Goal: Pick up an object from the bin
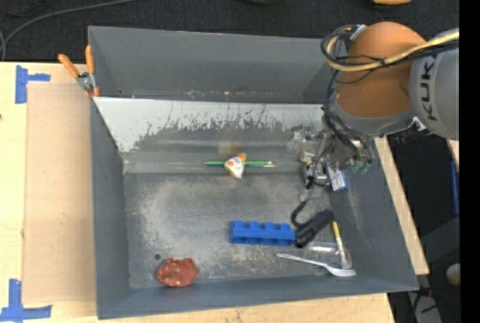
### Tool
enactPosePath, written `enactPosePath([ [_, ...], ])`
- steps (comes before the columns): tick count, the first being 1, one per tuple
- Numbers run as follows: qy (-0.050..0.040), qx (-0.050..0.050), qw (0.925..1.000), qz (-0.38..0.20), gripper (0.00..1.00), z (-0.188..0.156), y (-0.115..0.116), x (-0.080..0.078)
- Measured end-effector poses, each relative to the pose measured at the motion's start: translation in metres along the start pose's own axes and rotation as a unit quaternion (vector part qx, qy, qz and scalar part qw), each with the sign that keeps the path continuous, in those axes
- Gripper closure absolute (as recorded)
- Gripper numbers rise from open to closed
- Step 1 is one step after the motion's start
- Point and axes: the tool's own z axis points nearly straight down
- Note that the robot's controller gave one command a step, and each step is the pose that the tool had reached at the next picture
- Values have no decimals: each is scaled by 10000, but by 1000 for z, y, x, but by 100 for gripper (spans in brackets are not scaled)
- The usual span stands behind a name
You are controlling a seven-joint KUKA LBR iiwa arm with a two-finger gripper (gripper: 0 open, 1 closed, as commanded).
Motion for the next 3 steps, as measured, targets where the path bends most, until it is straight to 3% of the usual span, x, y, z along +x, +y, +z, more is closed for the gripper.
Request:
enactPosePath([
  [1,-39,3,10000,-5,0,-5,0,-1],
  [2,-29,2,9990,-440,0,80,46,59],
  [3,-55,13,9957,-922,0,77,56,72],
])
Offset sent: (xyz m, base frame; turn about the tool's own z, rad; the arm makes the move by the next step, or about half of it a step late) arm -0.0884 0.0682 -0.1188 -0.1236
